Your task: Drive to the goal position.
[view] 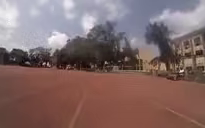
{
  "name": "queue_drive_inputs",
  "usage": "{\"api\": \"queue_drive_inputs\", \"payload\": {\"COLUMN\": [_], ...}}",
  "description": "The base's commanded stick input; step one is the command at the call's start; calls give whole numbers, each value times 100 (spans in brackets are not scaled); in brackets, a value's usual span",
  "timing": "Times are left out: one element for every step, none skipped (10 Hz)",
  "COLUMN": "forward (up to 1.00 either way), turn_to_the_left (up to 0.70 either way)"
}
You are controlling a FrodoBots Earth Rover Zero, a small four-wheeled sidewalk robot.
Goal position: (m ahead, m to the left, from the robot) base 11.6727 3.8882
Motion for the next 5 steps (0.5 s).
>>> {"api": "queue_drive_inputs", "payload": {"forward": [70, 70, 70, 70, 70], "turn_to_the_left": [0, 0, 0, 0, 0]}}
